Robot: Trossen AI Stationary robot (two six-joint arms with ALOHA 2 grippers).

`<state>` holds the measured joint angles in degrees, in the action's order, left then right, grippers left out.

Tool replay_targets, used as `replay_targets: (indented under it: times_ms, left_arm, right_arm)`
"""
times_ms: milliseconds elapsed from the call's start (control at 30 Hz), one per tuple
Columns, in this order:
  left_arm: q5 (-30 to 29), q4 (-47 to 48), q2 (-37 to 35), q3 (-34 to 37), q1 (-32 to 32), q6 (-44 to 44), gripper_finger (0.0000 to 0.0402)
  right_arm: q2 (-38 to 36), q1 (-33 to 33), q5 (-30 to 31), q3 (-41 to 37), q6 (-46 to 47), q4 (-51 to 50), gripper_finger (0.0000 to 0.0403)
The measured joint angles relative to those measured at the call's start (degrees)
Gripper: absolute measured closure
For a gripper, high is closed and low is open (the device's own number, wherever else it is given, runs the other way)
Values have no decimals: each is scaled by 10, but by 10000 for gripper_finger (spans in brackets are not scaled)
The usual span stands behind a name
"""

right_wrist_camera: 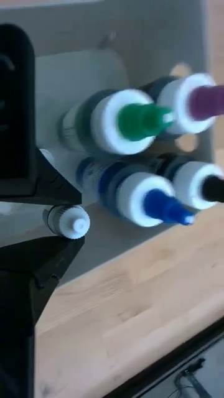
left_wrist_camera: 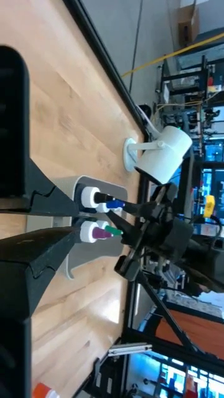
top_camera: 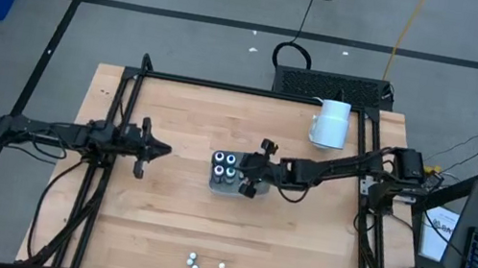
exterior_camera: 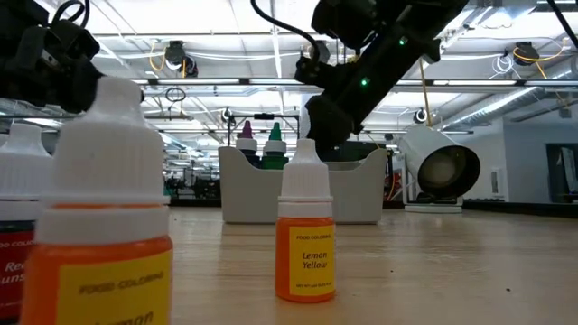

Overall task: Pick & Place food coloring
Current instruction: Put the small purple food coloring bottle into the white bin

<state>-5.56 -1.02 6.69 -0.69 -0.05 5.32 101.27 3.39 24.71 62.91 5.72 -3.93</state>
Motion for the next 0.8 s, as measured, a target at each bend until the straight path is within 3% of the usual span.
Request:
replay_targets:
  times_ms: [300,800]
  left_arm:
    - [-4,-15,22,1,0,9,355]
    - [-20,-22,23,2,0,10,355]
  right_arm:
    - [0,-15,-25,-84,14,140,344]
    - [0,-23,-84,-99,15,181,344]
